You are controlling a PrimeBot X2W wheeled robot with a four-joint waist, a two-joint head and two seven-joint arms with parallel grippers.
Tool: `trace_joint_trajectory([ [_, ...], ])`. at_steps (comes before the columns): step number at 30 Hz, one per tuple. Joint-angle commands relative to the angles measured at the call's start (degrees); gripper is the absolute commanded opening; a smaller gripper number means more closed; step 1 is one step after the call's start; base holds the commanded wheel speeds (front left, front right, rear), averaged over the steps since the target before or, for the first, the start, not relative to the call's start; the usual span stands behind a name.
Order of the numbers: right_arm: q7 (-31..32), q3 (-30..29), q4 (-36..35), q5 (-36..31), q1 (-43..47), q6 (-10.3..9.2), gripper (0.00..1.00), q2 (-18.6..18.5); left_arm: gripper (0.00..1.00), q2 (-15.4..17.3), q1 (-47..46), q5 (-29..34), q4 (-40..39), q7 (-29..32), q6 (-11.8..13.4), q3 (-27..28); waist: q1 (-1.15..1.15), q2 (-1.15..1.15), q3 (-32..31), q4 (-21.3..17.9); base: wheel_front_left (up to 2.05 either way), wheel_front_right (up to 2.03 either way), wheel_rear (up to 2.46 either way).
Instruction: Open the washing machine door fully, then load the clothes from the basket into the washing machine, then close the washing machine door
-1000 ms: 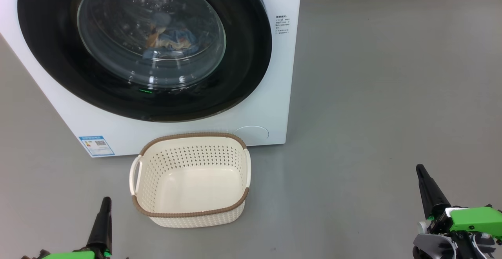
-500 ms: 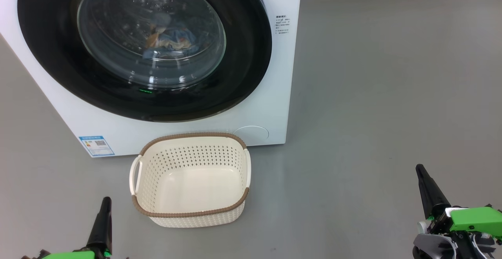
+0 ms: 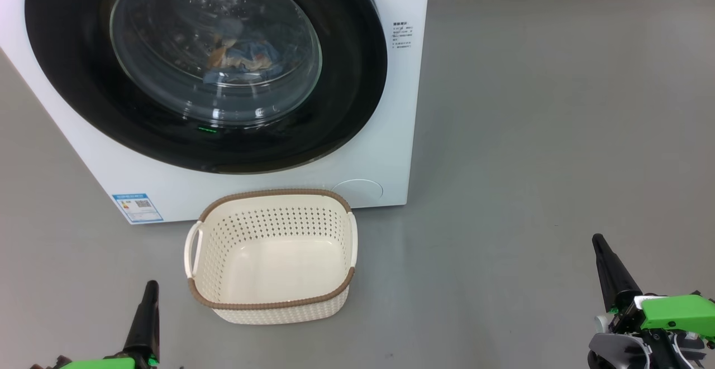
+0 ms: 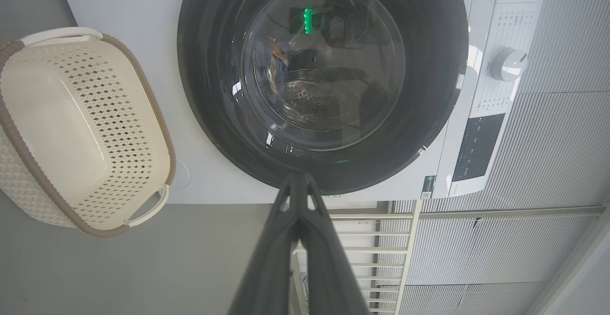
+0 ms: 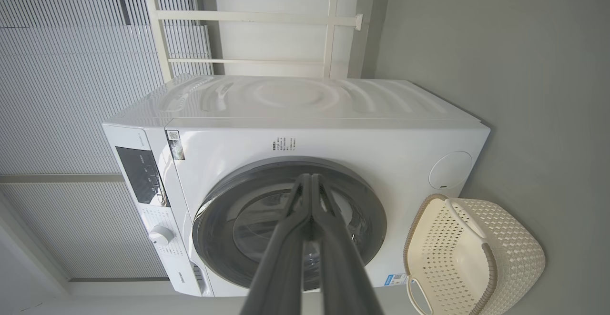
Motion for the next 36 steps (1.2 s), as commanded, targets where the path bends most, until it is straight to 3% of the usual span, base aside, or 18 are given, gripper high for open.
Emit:
trace_joint_trajectory([
  [1, 0.3, 1.0, -1.7, 0.2, -2.1, 0.02, 0.00, -0.5, 0.00, 0.5, -2.4, -0.5, -1.8, 0.4, 0.0, 1.8, 0.00, 0.00, 0.0, 0.0, 0.00, 0.00, 0.00],
  [36, 0.3, 1.0, -1.7, 0.2, -2.1, 0.02, 0.00, -0.4, 0.00, 0.5, -2.4, -0.5, -1.8, 0.4, 0.0, 1.8, 0.00, 0.00, 0.0, 0.0, 0.00, 0.00, 0.00],
])
